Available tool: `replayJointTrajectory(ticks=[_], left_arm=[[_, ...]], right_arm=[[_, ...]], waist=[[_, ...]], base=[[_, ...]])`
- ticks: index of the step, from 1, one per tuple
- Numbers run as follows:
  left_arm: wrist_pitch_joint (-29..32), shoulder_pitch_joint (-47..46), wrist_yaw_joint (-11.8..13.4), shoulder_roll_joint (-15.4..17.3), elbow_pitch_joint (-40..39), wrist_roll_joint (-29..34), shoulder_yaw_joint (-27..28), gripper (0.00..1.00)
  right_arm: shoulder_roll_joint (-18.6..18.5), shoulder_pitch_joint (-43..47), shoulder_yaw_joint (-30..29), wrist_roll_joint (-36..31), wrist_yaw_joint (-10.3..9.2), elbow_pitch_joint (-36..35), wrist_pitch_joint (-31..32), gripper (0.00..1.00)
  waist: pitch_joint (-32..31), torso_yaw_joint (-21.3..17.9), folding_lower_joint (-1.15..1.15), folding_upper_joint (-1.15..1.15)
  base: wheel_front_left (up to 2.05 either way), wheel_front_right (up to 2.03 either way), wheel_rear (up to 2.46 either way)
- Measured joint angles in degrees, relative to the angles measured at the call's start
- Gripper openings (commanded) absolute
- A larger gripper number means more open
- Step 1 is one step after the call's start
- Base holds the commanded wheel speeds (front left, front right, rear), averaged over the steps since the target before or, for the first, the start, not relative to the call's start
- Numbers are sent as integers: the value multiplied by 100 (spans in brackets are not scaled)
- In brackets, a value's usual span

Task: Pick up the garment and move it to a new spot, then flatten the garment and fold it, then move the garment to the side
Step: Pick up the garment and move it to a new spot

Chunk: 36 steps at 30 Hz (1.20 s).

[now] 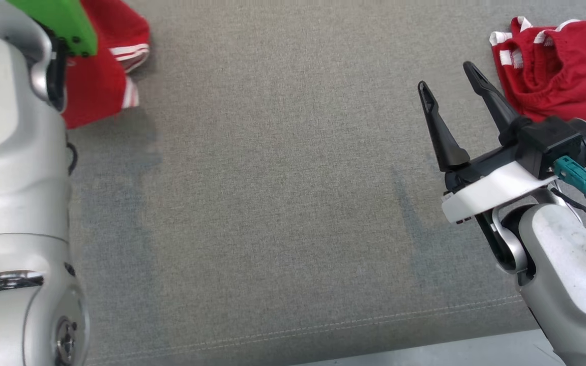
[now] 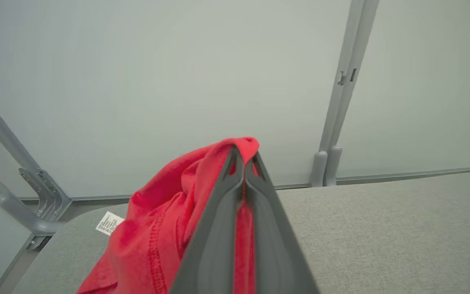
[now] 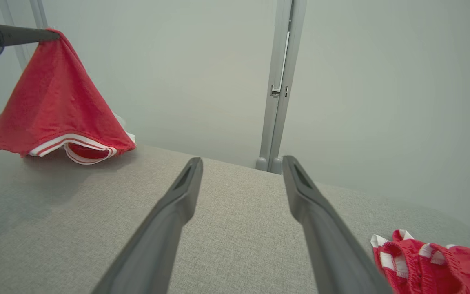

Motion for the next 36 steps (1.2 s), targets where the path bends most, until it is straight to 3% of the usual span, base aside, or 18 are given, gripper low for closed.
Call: replayJointTrajectory(ticks=[4, 11, 16, 21, 28, 36], left_arm=[[-182, 31, -169, -254, -15, -162, -230, 0], [-278, 586, -220, -243, 80, -615, -600, 0], [-226, 937, -263, -121, 185, -1915, -1517, 0], [-154, 1148, -263, -116, -333, -2822, -2658, 0], [-263, 1160, -249, -103, -903, -3129, -3055, 0], [-154, 1581, 121, -110, -982, -3318, -3899, 0]], right_arm=[[85, 121, -3, 100, -41, 157, -93, 100], [227, 371, 69, 201, -44, 360, -135, 100], [356, 439, 221, 212, -43, 402, -135, 100], [371, 443, 242, 237, -43, 441, -135, 100], [482, 442, 334, 243, -34, 524, -172, 100], [459, 495, 242, 285, -37, 600, -193, 100]], waist=[[-260, 1, 0, 0], [-690, -134, 0, 0], [-839, -436, 0, 0], [-904, -823, 0, 0], [-944, -1378, 0, 0], [-922, -1833, 0, 0]], base=[[0, 0, 0], [0, 0, 0], [0, 0, 0], [0, 0, 0], [0, 0, 0], [0, 0, 0]])
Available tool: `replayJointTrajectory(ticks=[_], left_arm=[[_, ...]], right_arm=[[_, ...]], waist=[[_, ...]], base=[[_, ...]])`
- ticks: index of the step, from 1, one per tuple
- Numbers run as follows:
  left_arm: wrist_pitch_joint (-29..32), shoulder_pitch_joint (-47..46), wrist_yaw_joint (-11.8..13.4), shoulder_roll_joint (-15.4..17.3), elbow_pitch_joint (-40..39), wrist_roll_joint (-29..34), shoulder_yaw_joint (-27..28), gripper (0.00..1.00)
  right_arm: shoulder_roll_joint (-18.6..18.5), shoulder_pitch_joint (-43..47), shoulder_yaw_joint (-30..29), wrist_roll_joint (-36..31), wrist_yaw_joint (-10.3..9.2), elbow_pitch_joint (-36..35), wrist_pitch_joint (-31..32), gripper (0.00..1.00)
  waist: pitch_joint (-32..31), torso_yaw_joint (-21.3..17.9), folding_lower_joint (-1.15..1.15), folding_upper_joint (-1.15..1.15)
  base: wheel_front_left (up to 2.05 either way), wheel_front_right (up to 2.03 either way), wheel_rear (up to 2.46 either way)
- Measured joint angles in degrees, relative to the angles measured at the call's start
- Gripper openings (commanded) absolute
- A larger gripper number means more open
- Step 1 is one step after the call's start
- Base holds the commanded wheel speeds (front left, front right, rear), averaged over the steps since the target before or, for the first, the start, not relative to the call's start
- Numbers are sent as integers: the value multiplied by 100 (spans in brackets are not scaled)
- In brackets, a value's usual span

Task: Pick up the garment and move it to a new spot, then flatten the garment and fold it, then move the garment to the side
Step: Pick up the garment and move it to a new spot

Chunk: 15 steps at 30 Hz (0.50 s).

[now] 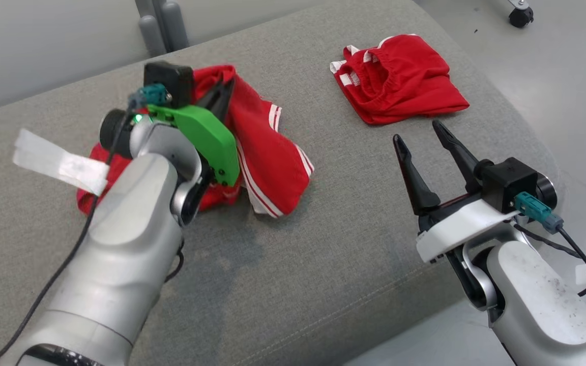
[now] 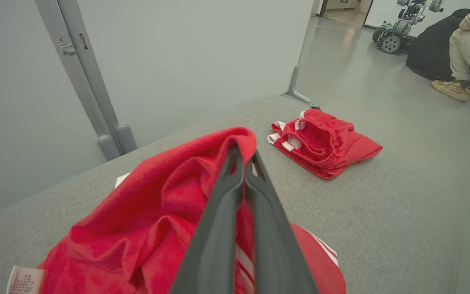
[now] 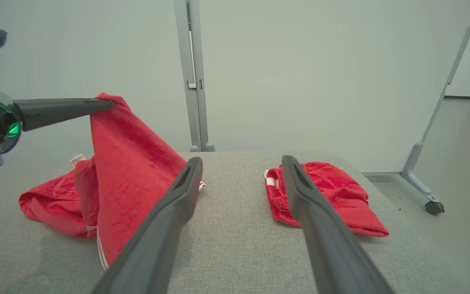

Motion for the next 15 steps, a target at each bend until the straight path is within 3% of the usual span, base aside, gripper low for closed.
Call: replayJointTrajectory(ticks=[8, 9, 10, 11, 15], left_arm=[[-204, 672, 296, 47, 21, -91, -619, 0], [-211, 713, 331, 49, 7, -105, -705, 18], [-229, 750, 332, 53, -21, -116, -784, 64], [-259, 786, 332, 56, -64, -138, -857, 100], [-443, 819, 332, 59, -264, -177, -1111, 100]], right_arm=[[79, 63, 88, 47, 55, 164, -46, 100], [81, 63, 97, 69, 58, 188, -48, 100], [81, 63, 98, 71, 59, 215, -49, 100], [80, 62, 93, 74, 58, 244, -51, 100], [64, 62, 37, 76, 57, 342, -97, 100]], waist=[[173, -18, 0, 0], [185, -13, 0, 0], [195, -6, 0, 0], [203, 4, 0, 0], [213, 94, 0, 0]], base=[[0, 0, 0], [0, 0, 0], [0, 0, 0], [0, 0, 0], [0, 0, 0]])
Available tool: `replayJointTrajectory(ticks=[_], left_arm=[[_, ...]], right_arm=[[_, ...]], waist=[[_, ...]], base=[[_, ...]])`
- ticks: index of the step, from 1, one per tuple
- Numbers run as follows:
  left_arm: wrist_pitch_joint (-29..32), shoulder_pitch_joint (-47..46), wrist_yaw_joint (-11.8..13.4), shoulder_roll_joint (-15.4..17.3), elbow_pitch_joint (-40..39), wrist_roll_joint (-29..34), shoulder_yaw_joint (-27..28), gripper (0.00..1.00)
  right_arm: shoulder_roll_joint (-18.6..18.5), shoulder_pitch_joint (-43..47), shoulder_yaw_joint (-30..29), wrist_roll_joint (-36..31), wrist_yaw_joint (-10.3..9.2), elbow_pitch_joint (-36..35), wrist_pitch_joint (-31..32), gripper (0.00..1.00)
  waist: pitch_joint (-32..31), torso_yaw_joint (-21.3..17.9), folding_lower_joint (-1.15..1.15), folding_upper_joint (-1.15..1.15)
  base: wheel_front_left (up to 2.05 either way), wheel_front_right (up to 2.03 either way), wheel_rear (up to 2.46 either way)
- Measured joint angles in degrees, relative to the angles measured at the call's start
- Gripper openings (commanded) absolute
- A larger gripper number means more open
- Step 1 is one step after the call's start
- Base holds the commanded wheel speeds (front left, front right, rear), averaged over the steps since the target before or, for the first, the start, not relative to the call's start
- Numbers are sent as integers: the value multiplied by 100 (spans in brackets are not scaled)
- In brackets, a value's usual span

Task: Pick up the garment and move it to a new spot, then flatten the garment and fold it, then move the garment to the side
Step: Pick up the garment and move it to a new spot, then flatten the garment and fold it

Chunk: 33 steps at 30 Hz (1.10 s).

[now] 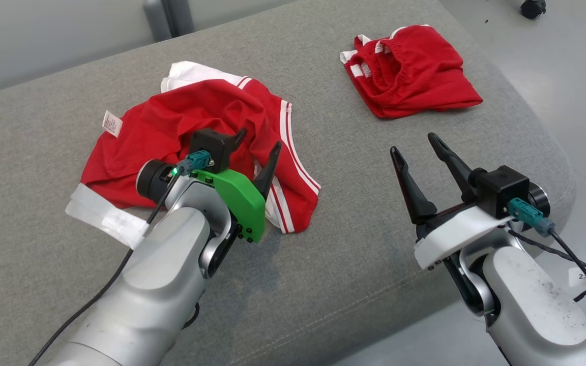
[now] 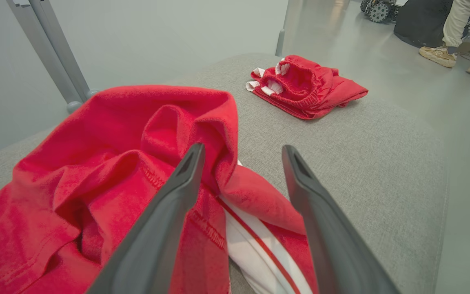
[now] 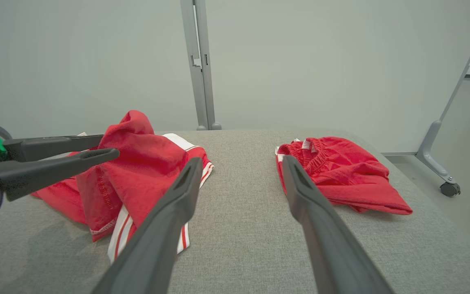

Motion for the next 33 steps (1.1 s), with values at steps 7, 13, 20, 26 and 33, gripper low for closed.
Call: replayJointTrajectory(ticks=[7, 13, 20, 26, 33], left_arm=[[-344, 103, 48, 4, -297, -198, -89, 100], [-525, 465, 323, 13, -185, -188, -40, 100], [-573, 976, 483, 27, -2, -313, 111, 100], [-573, 1096, 546, 34, 65, -390, 120, 100], [-572, 1096, 587, 34, 125, -564, 60, 100]], right_arm=[[-51, 4, -147, 45, -7, 152, -56, 100], [-101, 104, -246, 63, -58, 243, -107, 100], [-86, 209, -213, 100, -57, 300, -131, 100], [2, 208, -78, 100, -32, 289, -131, 100], [69, 191, -20, 100, 1, 287, -131, 100]], waist=[[-49, 255, 0, 0], [-155, 536, 0, 0], [-337, 786, 0, 0], [-346, 734, 0, 0], [-191, 453, 0, 0]], base=[[0, 0, 0], [0, 0, 0], [0, 0, 0], [0, 0, 0], [0, 0, 0]])
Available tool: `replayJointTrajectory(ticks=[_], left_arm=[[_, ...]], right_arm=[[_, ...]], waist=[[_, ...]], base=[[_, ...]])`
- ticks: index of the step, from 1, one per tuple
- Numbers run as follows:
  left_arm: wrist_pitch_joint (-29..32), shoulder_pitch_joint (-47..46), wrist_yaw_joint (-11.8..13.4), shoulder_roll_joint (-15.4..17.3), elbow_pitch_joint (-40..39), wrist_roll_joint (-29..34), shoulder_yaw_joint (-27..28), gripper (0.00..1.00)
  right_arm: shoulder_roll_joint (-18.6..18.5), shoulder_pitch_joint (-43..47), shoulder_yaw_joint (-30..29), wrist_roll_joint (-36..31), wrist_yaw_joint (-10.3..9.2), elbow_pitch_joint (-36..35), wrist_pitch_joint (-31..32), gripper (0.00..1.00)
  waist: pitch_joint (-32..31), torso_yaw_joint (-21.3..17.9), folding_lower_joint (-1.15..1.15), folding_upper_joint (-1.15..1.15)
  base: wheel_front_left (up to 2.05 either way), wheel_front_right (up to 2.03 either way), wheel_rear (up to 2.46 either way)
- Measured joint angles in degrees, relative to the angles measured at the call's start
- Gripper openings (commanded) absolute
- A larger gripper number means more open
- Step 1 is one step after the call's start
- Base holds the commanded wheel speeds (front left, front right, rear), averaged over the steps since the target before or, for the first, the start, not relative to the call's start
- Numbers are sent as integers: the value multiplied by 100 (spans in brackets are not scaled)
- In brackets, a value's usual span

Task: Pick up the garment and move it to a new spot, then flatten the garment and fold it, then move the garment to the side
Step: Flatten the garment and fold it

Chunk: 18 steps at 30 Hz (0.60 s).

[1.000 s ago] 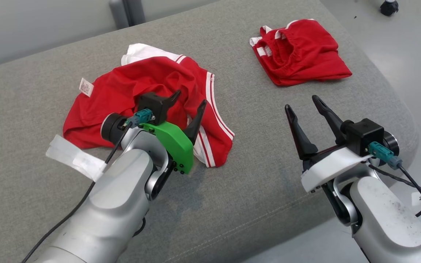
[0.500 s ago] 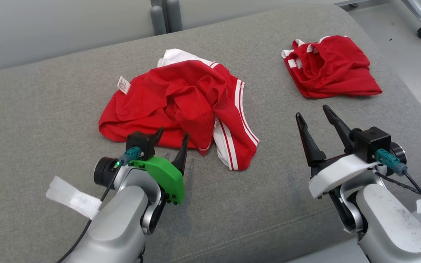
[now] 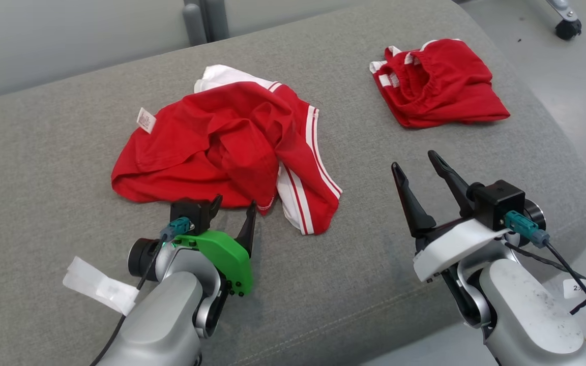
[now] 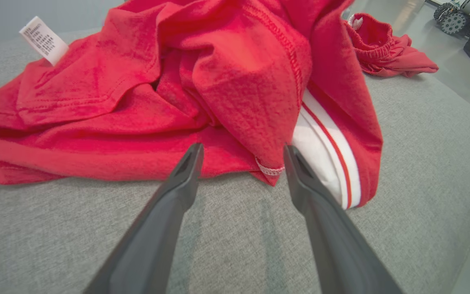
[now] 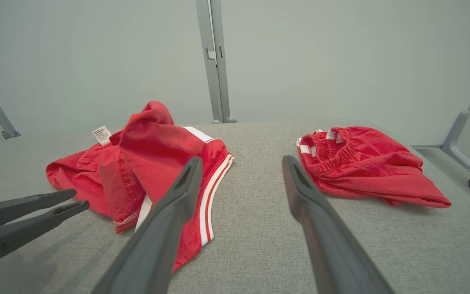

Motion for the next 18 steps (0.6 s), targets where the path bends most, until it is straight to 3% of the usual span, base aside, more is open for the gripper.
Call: replayJointTrajectory(ticks=[17, 18], left_arm=[[114, -326, 67, 0, 673, -286, 188, 100], [104, -386, 67, 0, 675, -286, 193, 57]], right_arm=[[86, -195, -24, 0, 53, 74, -60, 100], [82, -195, -40, 0, 52, 97, -68, 100]], waist=[[442, -832, 0, 0], [465, -853, 0, 0]], base=[[0, 0, 0], [0, 0, 0]])
